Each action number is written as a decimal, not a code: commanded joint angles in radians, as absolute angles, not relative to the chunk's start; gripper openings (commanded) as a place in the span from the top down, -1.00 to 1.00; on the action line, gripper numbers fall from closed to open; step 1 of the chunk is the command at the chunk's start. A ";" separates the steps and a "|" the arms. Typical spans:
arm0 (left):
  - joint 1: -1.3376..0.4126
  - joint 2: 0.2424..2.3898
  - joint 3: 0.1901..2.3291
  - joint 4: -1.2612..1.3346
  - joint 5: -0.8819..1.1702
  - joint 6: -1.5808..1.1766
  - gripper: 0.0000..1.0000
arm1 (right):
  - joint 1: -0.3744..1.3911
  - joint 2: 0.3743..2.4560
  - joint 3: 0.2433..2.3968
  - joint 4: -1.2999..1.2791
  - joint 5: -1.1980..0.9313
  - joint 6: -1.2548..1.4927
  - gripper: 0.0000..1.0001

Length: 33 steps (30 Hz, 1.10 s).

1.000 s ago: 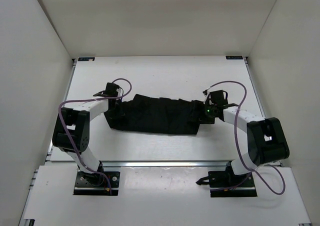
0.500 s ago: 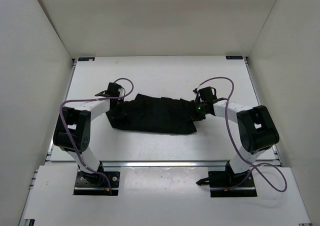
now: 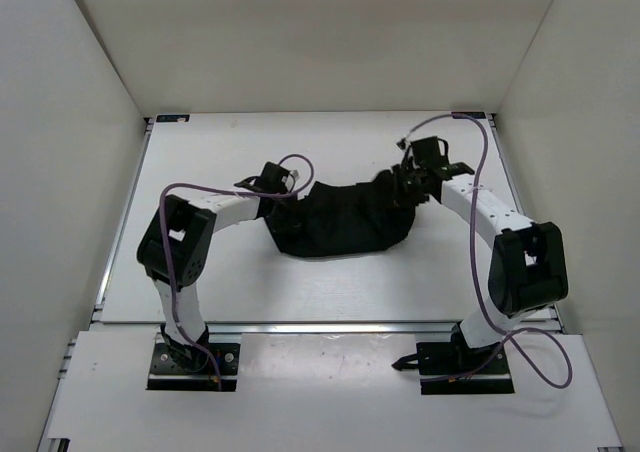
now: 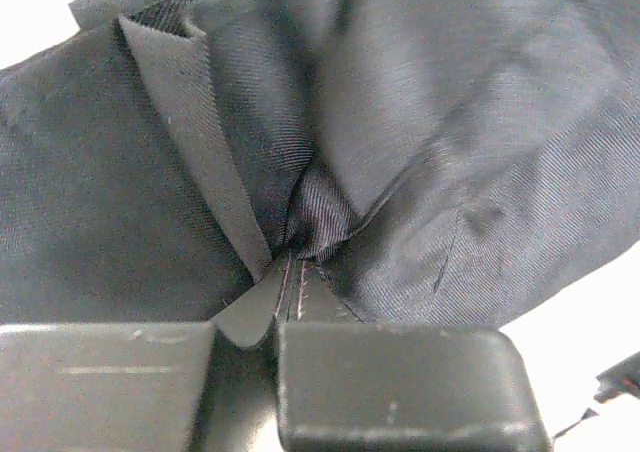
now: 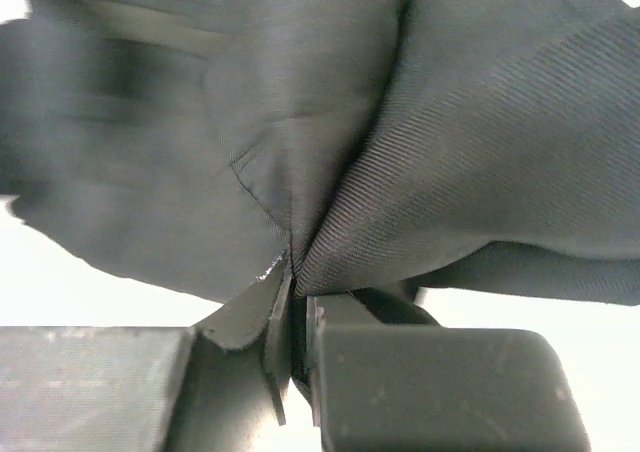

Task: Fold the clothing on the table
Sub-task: Fold the skirt

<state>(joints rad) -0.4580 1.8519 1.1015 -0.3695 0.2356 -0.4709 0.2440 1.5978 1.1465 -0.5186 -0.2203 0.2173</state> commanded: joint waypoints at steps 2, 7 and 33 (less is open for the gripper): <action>-0.512 1.966 1.141 -0.310 0.351 -0.554 1.00 | 0.389 1.606 1.297 -0.574 -0.256 0.213 1.00; -0.508 2.017 1.170 -0.241 0.408 -0.615 1.00 | 0.483 1.680 1.365 -0.578 -0.273 0.296 1.00; -0.399 1.964 1.065 -0.133 0.520 -0.653 1.00 | 0.635 1.913 1.497 -0.469 -0.405 0.479 0.40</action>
